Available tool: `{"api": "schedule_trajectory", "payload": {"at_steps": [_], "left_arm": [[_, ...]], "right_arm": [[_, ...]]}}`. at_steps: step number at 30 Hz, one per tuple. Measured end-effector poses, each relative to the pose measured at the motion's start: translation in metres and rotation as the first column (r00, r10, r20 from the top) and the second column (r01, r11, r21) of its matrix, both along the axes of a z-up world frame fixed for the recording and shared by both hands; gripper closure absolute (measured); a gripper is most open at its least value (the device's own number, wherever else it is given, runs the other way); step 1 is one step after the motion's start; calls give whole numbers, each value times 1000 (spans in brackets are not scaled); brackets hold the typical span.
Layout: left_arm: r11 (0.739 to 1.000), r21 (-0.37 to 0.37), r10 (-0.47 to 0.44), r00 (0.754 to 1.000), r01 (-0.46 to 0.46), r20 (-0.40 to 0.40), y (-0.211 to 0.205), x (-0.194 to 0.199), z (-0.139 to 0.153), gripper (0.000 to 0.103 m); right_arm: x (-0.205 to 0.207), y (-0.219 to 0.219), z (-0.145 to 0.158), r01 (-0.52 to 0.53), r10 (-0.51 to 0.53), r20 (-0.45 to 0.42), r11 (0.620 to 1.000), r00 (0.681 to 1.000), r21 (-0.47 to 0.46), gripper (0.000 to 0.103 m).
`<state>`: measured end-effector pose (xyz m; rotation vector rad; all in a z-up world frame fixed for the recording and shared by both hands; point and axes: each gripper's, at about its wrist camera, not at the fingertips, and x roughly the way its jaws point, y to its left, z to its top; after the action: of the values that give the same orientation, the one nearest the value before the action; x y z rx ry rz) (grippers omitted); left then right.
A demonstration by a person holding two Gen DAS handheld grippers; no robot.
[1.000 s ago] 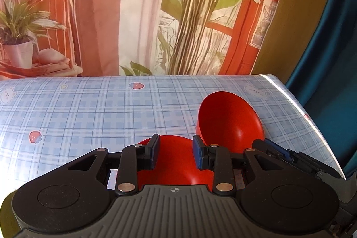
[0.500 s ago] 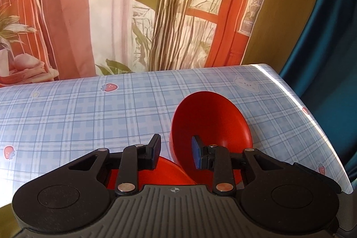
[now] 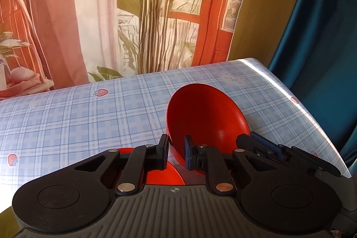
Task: Organize plates and bowls
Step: 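Grasp the rim of the nested red bowls with the left tool and lift, then carry the red bowls with the left tool toward the green plate stack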
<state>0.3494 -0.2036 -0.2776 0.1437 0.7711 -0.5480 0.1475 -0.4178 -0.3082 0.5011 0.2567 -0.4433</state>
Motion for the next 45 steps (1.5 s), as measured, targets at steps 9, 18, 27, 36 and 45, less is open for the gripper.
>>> {"api": "schedule_trajectory", "payload": {"at_steps": [9,18,27,36,45], "left_arm": [[997,-62,51,999,-51,-3,31,-13,26,87],[994,-52,99,995,-100,-12,70,-28,35,87],[989,-13,143,988,-144,-65,88,-28,16,86],[987,26,162,981,-160,-103,95,-27,0,86],[987,59,153,986,-149,-70,93,-30,-1,84]], "right_arm": [[-2,17,41,-46,51,80,997,996,-66,90],[7,49,55,-137,144,85,987,986,-87,90],[17,68,46,-193,197,39,978,980,-81,90],[26,77,31,-228,227,-23,972,974,-58,90],[30,78,25,-238,236,-52,970,970,-48,88]]}}
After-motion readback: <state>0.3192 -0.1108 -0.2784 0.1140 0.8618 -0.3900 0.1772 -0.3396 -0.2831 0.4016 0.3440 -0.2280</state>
